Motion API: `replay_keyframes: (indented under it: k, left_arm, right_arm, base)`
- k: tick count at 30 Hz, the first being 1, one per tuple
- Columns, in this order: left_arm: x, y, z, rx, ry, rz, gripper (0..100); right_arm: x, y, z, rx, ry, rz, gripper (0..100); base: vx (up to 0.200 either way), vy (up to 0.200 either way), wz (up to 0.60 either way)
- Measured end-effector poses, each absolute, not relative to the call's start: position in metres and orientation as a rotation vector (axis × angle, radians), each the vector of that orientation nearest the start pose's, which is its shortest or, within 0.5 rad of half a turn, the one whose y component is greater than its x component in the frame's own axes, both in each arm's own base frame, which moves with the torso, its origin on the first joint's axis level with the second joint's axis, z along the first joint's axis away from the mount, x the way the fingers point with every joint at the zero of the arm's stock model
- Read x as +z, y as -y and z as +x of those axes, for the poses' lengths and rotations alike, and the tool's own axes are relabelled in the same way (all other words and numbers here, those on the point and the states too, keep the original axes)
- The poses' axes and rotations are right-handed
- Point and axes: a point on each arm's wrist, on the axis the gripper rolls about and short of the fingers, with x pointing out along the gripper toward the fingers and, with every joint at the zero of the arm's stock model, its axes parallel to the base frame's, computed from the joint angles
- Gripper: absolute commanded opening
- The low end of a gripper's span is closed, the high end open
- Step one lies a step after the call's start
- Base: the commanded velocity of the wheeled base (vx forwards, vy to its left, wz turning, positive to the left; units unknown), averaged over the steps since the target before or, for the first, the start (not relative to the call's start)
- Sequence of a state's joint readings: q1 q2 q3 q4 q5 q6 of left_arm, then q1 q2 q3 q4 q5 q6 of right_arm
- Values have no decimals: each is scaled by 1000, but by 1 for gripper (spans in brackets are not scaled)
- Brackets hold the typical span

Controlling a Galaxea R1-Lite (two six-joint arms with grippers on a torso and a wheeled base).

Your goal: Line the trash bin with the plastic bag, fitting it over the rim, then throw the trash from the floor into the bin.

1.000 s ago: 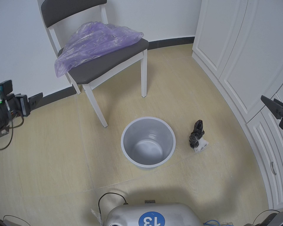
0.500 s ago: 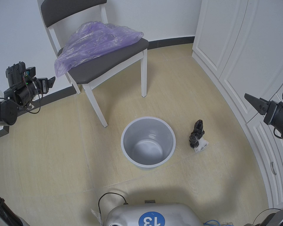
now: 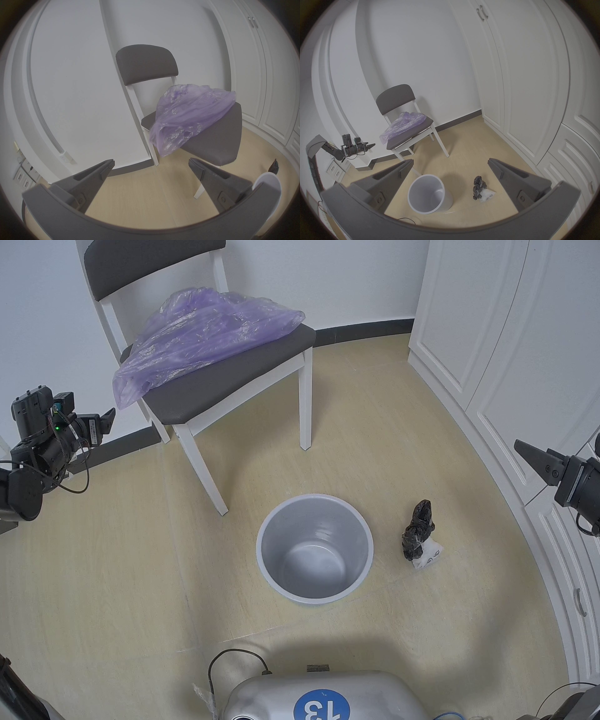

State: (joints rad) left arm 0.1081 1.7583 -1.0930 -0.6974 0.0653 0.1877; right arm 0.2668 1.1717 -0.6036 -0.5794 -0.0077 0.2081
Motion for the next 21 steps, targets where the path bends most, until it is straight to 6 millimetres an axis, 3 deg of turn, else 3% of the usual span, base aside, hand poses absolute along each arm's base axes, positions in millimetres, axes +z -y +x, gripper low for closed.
replay_keyframes:
  k: [8,21]
  left_arm:
    - [259,-39,350,164,47,186,100]
    - [259,-63,403,217,89,194,100]
  right_arm:
    - [247,-46,168,260,-14,210,100]
    - [251,-46,167,264,20,217,100]
  base:
    - [0,0,0]
    - [0,0,0]
